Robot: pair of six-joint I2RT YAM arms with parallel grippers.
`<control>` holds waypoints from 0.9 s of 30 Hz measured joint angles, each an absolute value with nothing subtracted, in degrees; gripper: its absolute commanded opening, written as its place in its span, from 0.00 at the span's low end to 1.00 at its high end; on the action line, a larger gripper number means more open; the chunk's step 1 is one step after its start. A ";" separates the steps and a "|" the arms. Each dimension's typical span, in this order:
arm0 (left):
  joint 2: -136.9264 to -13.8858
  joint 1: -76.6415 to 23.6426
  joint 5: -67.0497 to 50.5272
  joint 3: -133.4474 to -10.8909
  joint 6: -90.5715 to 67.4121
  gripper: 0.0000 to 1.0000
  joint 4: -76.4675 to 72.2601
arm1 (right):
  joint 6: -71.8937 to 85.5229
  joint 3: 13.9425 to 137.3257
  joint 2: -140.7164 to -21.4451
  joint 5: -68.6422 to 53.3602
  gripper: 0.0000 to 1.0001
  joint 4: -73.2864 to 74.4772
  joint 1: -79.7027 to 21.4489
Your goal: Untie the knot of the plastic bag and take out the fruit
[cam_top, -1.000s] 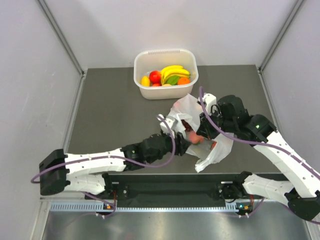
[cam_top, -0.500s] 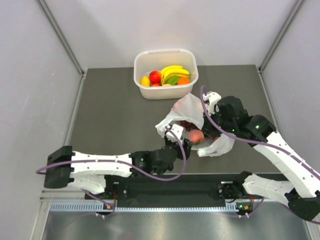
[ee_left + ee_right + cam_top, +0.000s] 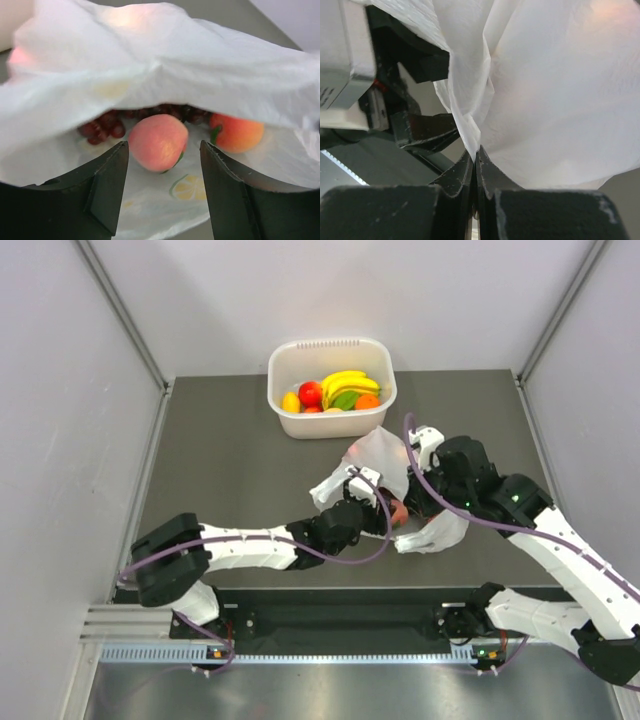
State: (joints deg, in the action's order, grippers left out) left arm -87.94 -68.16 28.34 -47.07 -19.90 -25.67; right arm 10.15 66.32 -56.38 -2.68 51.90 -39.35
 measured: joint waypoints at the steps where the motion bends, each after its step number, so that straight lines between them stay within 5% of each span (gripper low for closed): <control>1: -89.03 -67.37 26.52 -47.07 -19.90 0.66 -27.42 | 10.35 66.00 -56.34 -2.70 0.00 51.86 -39.35; 14: -101.80 -62.87 11.94 -46.59 -20.73 0.87 -37.80 | 12.25 64.47 -56.01 -2.81 0.00 51.07 -39.38; 27: -111.02 -62.46 10.37 -49.15 -20.84 0.83 -40.56 | 13.10 63.46 -55.86 -2.79 0.00 50.17 -39.70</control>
State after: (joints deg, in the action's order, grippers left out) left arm -111.02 -62.46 10.37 -49.15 -20.84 -40.56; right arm 13.10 63.46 -55.86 -2.79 50.17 -39.70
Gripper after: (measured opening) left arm 0.866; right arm 0.004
